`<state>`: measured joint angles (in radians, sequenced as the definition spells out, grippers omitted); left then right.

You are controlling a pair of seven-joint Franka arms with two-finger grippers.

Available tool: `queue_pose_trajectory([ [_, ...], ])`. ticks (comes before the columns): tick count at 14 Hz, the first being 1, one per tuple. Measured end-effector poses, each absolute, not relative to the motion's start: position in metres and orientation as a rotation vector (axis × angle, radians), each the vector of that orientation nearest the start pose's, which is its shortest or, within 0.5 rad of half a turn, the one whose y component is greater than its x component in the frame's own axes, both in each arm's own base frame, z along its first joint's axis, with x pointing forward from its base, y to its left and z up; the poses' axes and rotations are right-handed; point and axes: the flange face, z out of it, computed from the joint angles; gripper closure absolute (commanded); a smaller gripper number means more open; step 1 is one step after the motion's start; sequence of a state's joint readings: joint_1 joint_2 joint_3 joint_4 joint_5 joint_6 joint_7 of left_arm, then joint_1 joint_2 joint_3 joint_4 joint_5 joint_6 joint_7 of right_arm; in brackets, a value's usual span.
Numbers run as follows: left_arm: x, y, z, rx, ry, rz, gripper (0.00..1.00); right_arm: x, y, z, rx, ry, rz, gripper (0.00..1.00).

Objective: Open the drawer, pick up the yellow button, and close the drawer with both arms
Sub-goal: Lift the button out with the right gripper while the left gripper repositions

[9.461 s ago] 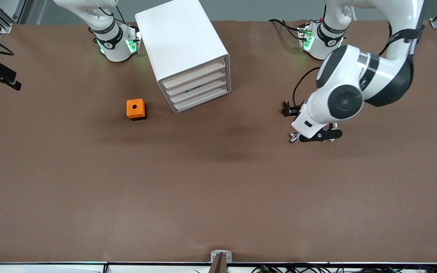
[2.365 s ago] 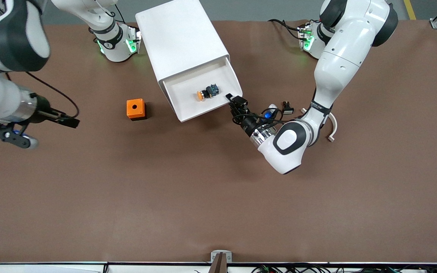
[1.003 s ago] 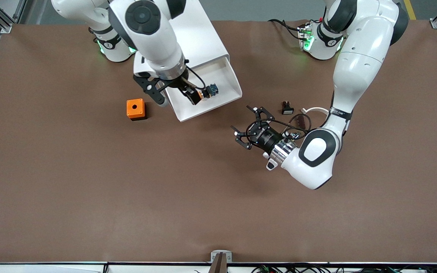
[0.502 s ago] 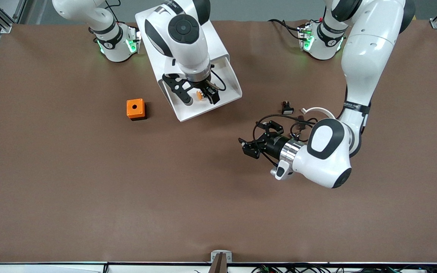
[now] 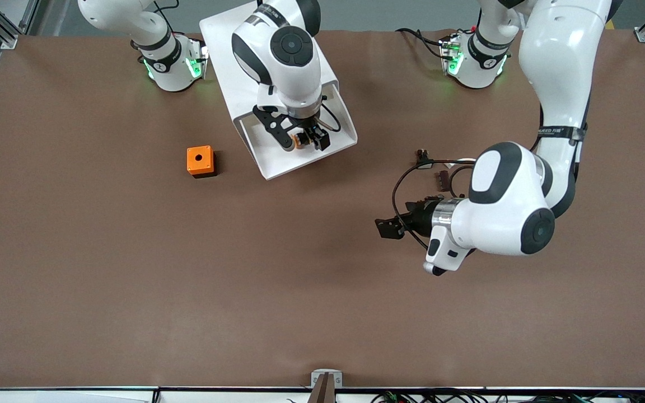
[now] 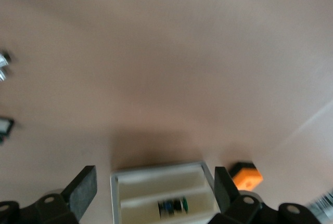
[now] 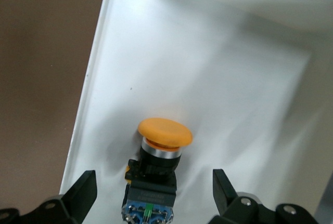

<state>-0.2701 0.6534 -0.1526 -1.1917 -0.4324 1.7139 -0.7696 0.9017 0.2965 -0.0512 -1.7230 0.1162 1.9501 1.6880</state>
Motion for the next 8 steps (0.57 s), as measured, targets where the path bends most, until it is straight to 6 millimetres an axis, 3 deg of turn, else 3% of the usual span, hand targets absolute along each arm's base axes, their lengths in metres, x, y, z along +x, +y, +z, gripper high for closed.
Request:
queue_pose_trajectory([
  [2, 0.653, -0.315, 0.423, -3.342, -0.728, 0.54, 0.01, 0.411, 0.482, 0.406, -2.867, 1.367, 0.17, 0.27],
  [6, 0.642, -0.337, 0.43, -3.274, -0.806, 0.269, 0.01, 0.411, 0.482, 0.406, -2.866, 1.372, 0.17, 0.84],
  [7, 0.638, -0.344, 0.428, -3.259, -0.814, 0.2, 0.01, 0.411, 0.482, 0.406, -2.866, 1.372, 0.17, 0.95],
  [8, 0.633, -0.35, 0.425, -3.246, -0.813, 0.13, 0.01, 0.411, 0.482, 0.406, -2.865, 1.372, 0.17, 0.98],
])
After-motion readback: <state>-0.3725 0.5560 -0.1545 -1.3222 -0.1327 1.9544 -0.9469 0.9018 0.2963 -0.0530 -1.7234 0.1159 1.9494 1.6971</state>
